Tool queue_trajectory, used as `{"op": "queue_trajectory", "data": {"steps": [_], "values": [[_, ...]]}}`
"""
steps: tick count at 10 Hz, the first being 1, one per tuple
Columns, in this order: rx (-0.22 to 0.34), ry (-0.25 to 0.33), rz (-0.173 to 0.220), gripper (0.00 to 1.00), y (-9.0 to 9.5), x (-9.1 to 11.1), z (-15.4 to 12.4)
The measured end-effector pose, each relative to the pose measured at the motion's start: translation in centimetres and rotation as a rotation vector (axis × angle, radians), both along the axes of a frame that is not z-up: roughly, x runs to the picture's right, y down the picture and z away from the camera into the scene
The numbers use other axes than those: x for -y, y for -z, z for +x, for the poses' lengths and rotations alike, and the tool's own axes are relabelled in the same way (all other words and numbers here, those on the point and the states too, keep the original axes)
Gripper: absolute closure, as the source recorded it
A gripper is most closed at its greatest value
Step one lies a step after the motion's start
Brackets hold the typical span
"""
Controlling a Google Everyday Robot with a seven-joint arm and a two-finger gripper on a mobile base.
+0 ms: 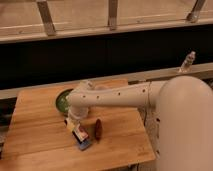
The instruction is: Place the eraser on the white sponge
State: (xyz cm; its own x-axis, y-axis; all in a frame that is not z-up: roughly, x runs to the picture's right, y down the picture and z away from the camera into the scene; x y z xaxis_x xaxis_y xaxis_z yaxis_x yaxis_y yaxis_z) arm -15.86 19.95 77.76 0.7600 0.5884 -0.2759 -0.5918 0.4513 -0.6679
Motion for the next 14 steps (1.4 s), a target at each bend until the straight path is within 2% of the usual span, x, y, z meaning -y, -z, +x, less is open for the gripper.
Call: {"op": "queue_trajectory", "data": {"steps": [2,5,7,8,14], "values": [[-0.015,-0.011,-0.020,1.00,-0.7,-0.8,1.2],[-0.041,-0.043,-0.034,1.00,-0.3,-1.3,3.7],[-0.038,-0.045,-0.036,0.97,-0.1,-1.3,3.8],[-0.036,-0.043,-0.036,0.91,-0.1,-1.3,3.7],[-0.035,-0.043,-0.036,0.29,-0.1,-1.3,3.6]]}}
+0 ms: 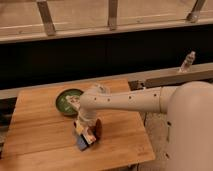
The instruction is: Place the eraser on the white sponge
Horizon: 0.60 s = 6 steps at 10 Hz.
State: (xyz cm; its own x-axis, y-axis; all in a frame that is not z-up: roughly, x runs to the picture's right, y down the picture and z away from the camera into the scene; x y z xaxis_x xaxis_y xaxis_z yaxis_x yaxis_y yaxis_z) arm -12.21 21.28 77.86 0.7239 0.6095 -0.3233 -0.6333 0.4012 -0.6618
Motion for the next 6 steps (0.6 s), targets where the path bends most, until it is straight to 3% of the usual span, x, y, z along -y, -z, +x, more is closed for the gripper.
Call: {"op": "queue_trajectory", "data": {"steps": [2,6], "values": [[0.000,0.000,0.000,0.20,0.00,0.01,0.02],[0.000,-0.001,0.000,0.20,0.00,0.01,0.02]]}}
